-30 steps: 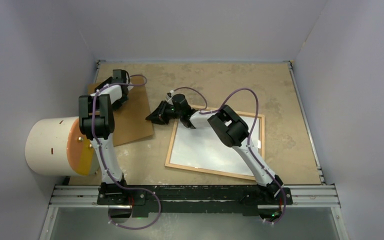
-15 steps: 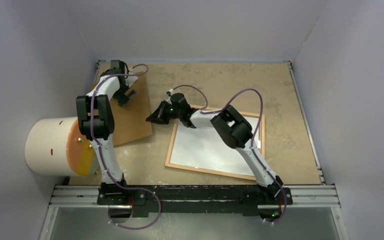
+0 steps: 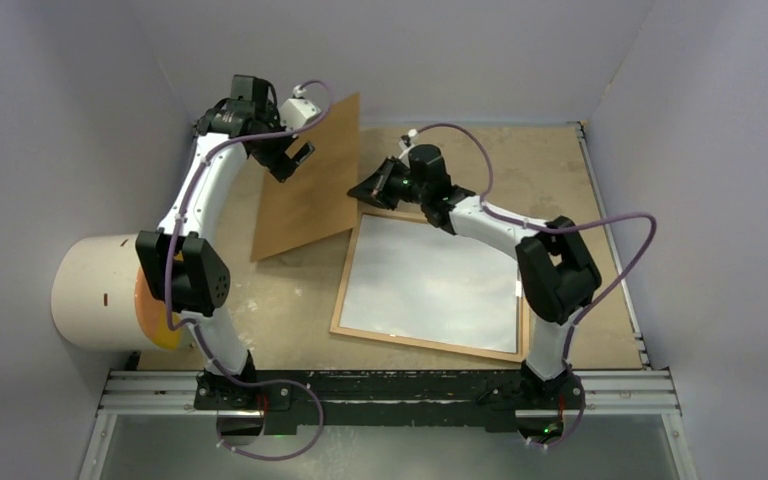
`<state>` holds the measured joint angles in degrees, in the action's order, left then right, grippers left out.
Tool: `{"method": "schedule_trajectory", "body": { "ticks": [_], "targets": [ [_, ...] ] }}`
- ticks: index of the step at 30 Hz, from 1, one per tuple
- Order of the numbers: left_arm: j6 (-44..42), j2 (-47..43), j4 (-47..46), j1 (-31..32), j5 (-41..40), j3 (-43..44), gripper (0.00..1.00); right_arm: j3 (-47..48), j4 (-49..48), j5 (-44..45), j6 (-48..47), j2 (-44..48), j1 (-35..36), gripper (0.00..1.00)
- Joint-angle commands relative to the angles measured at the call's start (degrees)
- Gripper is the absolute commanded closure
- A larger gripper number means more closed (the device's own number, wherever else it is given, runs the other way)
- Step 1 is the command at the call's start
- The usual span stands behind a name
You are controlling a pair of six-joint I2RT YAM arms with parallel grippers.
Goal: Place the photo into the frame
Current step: Turn over the photo frame item at the center of the board.
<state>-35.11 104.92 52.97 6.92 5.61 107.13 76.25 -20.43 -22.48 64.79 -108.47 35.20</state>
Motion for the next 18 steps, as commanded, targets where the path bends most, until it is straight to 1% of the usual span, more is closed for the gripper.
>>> {"method": "schedule_trajectory", "body": {
  "ticks": [1, 5, 8, 11, 15, 16, 18],
  "targets": [
    [-0.5, -2.1, 4.6, 0.7, 4.4, -1.3, 0.0, -3.6, 0.6, 1.9, -3.5, 7.1, -0.7, 1.0],
    [-4.5, -6.5, 6.1, 1.5, 11.4, -5.5, 0.0, -6.5, 1.5, 3.0, -3.5, 10.5, -2.3, 1.0],
    [-10.8, -10.8, 9.2, 3.1, 17.8, -10.2, 0.0, -6.6, 3.6, 4.1, -3.1, 12.7, -3.1, 1.0],
    [-17.8, -17.7, 10.4, 4.3, 21.9, -16.2, 0.0, -5.6, 6.7, 5.7, -2.3, 14.4, -3.2, 1.0],
    [-28.1, -28.3, 11.6, 4.6, 28.3, -23.8, 0.0, -6.7, 6.7, 8.0, 3.6, 16.7, -3.2, 1.0],
    [-29.4, -31.0, 10.9, 4.8, 29.4, -25.7, 0.0, -6.6, 6.2, 9.3, 4.6, 17.2, -3.2, 1.0],
    [-29.3, -36.2, 7.5, 5.7, 29.8, -30.8, 0.0, -6.3, 5.6, 10.5, 7.5, 18.1, -3.0, 1.0]
  ]
}}
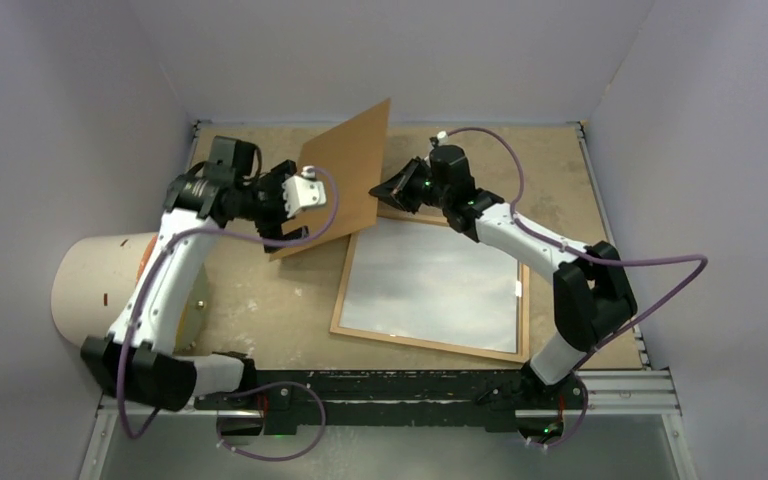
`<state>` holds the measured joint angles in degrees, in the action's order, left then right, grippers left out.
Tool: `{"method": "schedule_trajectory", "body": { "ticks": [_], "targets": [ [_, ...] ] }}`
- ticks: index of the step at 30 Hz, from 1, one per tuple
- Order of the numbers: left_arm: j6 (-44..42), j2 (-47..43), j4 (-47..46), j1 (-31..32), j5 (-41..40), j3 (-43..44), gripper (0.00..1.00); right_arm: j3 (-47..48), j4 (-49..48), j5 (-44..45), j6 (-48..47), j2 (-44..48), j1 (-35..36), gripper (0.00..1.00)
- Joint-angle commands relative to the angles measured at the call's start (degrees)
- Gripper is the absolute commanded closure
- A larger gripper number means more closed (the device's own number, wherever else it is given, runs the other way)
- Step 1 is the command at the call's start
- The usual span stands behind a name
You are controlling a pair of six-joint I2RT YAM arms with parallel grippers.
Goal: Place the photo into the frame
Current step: Turn over the photo frame item at the center of the board.
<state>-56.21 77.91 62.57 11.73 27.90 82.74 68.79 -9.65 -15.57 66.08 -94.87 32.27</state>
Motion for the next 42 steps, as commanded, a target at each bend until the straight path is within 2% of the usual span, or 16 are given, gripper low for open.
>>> {"method": "schedule_trajectory", "body": {
  "ticks": [1, 5, 8, 16, 20, 22, 24, 27, 29, 30, 32, 35, 38, 41, 42],
  "targets": [
    [-7.6, -11.5, -4.3, 1.7, 6.7, -8.7, 0.0, 1.1, -5.7, 3.6, 8.0, 5.0, 0.2, 1.0],
    [-4.8, -19.3, -14.8, 8.0, -2.1, -19.0, 0.0, 2.2, -5.2, 6.9, 11.7, 7.3, 2.6, 1.0],
    [-2.0, -22.4, -21.6, 12.2, -9.4, -23.4, 0.0, 3.2, -3.3, 9.7, 13.9, 9.4, 4.5, 1.0],
    [-5.0, -25.3, -34.8, 14.6, -23.5, -28.6, 0.01, 3.5, -2.2, 13.2, 18.5, 13.2, 8.0, 1.0],
    [-5.8, -26.1, -36.7, 14.6, -24.0, -28.5, 0.08, 3.4, -1.4, 14.0, 18.8, 14.8, 9.3, 1.0],
    [-5.4, -26.1, -37.1, 14.6, -23.8, -28.3, 0.2, 3.4, -1.0, 14.1, 18.7, 15.4, 9.8, 1.0],
    [-5.4, -25.7, -37.5, 14.6, -23.5, -27.4, 0.48, 3.3, -0.5, 14.3, 18.2, 16.0, 10.4, 1.0],
    [-3.8, -24.0, -37.2, 14.6, -23.9, -24.6, 0.81, 3.4, 0.7, 14.0, 16.5, 16.8, 10.9, 1.0],
    [-3.7, -23.1, -37.5, 14.6, -24.3, -23.1, 0.97, 3.4, 1.8, 13.6, 14.9, 17.1, 10.9, 1.0],
    [-3.7, -22.8, -37.8, 14.6, -24.4, -22.6, 1.0, 3.5, 2.7, 12.8, 14.4, 17.4, 10.9, 1.0],
    [-3.9, -22.5, -38.3, 14.6, -24.5, -21.6, 1.0, 4.2, 5.3, 9.7, 10.6, 18.1, 10.5, 0.87],
    [-4.1, -22.5, -38.7, 14.6, -24.4, -20.2, 1.0, 6.1, 9.5, 7.8, 0.0, 21.2, 8.5, 0.54],
    [-4.0, -22.4, -38.1, 14.6, -23.6, -18.0, 1.0, 10.7, 18.1, 2.7, -18.3, 23.5, 4.2, 0.21],
    [-4.0, -22.1, -35.7, 14.6, -20.9, -15.5, 1.0, 18.6, 28.2, 1.4, -40.3, 23.7, 1.4, 0.02],
    [-3.9, -22.1, -34.5, 14.6, -19.5, -14.6, 1.0, 20.0, 30.1, -0.3, -48.3, 23.8, 1.4, 0.01]
  ]
}}
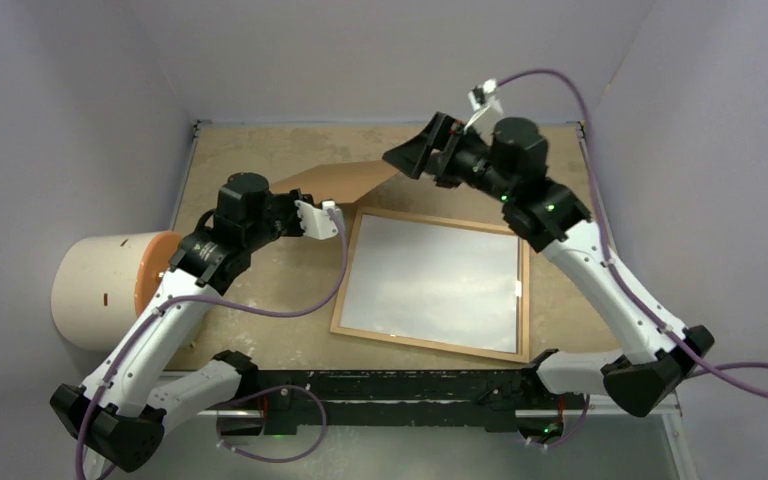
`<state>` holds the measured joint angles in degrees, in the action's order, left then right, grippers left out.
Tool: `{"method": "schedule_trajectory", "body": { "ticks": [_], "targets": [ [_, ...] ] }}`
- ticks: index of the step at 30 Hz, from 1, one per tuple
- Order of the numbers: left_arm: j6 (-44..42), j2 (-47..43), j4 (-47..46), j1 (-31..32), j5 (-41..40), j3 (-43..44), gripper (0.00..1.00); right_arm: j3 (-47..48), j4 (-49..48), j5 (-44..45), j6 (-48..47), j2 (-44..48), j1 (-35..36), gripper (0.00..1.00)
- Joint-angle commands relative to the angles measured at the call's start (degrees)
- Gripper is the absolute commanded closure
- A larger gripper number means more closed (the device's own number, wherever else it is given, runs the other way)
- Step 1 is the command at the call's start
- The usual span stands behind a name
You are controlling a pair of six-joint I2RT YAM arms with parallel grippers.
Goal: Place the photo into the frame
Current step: Turn over the photo frame item at the center of the board.
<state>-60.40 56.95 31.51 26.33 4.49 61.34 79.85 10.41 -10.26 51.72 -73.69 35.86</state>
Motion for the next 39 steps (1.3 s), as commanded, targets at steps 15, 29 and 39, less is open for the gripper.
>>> {"method": "schedule_trajectory", "body": {
  "ticks": [15, 29, 39],
  "targets": [
    [-3.2, 2.8, 16.4, 0.0, 15.9, 23.8, 1.0, 1.9, 12.5, -23.2, -86.1, 3.3, -2.2, 0.01],
    [-7.4, 1.7, 19.2, 0.0, 18.2, 26.0, 1.0, 1.7, 11.6, -26.4, -91.4, -1.3, -2.2, 0.12],
    [-6.9, 2.3, 18.4, 0.0, 18.5, 28.1, 1.0, -4.6, -0.3, -27.7, -93.7, -0.8, -2.0, 0.79]
  ]
}}
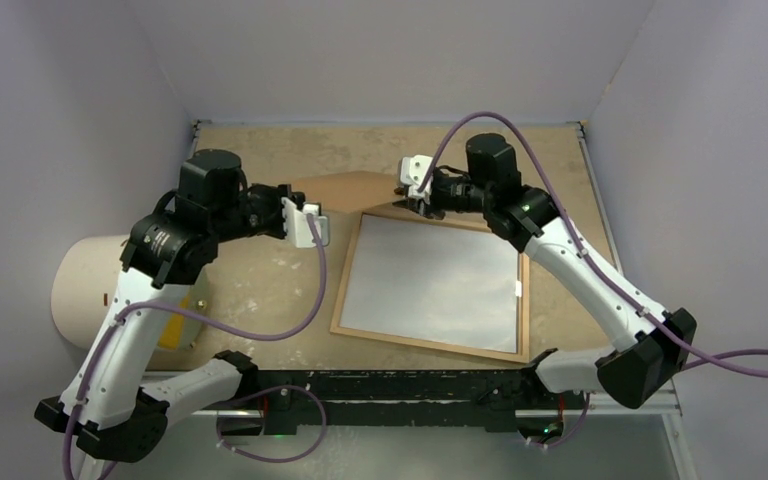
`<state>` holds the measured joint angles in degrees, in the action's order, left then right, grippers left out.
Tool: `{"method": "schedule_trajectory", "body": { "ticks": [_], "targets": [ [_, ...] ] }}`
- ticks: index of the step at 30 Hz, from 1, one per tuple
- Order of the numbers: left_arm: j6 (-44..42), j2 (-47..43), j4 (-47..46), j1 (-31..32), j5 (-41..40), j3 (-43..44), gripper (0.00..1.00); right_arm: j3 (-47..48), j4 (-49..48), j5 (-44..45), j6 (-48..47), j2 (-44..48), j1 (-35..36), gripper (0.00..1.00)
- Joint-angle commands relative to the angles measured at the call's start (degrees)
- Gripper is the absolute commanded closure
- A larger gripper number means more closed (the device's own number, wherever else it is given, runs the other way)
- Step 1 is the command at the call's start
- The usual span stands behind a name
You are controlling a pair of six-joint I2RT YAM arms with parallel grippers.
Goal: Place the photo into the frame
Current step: Turn over the photo frame item at the center of the board.
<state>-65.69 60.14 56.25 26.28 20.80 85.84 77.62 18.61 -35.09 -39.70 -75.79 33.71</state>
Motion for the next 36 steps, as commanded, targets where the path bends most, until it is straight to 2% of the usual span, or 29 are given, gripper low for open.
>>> {"method": "schedule_trajectory", "body": {
  "ticks": [1, 4, 5, 7, 8, 9, 10, 14, 16, 18, 21, 25, 27, 29, 32, 36],
  "targets": [
    [-1.3, -0.9, -6.7, 0.0, 2.2, 3.6, 1.0, -3.3, -10.5, -3.7, -3.3, 1.7, 0.1, 0.99],
    [-0.1, -1.0, -9.3, 0.0, 1.4, 3.1, 1.0, -6.5, -20.0, -2.4, 1.4, 3.3, 0.1, 1.0],
    [0.9, -1.2, -11.1, 0.0, 0.6, 2.7, 0.85, -7.5, -23.2, -1.0, 3.4, 3.9, 0.0, 1.0],
    [3.9, -1.8, -15.4, 0.0, -1.4, 1.5, 0.45, -9.0, -28.5, 2.0, 7.0, 4.8, 0.1, 1.0],
    [4.8, -2.2, -18.1, 0.0, -2.6, 0.5, 0.31, -9.4, -30.4, 2.6, 8.8, 5.2, 0.1, 1.0],
    [6.2, -2.9, -21.2, 0.0, -4.1, -0.6, 0.25, -9.7, -32.5, 3.4, 11.2, 5.5, 0.1, 1.0],
    [7.5, -3.2, -24.8, 0.0, -5.6, -1.6, 0.22, -9.8, -34.1, 4.1, 13.5, 5.4, 0.1, 1.0],
    [12.6, -3.7, -35.8, 0.0, -11.7, -2.8, 0.17, -6.9, -37.8, 9.9, 21.4, 3.8, 0.0, 1.0],
    [13.9, -3.0, -36.4, 0.0, -12.5, -1.0, 0.16, -5.1, -39.5, 12.5, 25.8, 2.6, -0.1, 1.0],
    [13.9, -2.4, -32.4, 0.0, -10.2, 0.7, 0.15, -3.4, -41.9, 15.5, 30.1, 1.8, -0.3, 1.0],
    [13.7, -1.6, -20.3, 0.0, -2.4, 1.4, 0.13, -0.5, -44.1, 19.3, 36.4, 0.8, -1.4, 1.0],
    [12.0, 0.6, -5.6, 0.0, 4.2, -6.6, 0.11, 6.2, -39.9, 25.8, 43.2, -1.0, -2.8, 1.0],
    [16.1, 3.5, -4.7, 0.0, 4.1, -11.2, 0.1, 9.9, -35.4, 29.0, 45.3, -2.1, -3.4, 1.0],
    [21.6, 7.5, -6.1, 0.1, 3.6, -14.1, 0.09, 12.7, -31.4, 30.8, 47.1, -2.5, -4.1, 1.0],
    [30.3, 12.0, -13.6, 0.0, 2.9, -18.9, 0.09, 16.6, -23.5, 34.5, 49.6, -2.9, -5.5, 1.0],
    [41.6, 18.8, -21.4, 0.0, 5.6, -23.0, 0.09, 18.2, -15.7, 39.3, 51.6, -1.5, -7.2, 1.0]
  ]
}}
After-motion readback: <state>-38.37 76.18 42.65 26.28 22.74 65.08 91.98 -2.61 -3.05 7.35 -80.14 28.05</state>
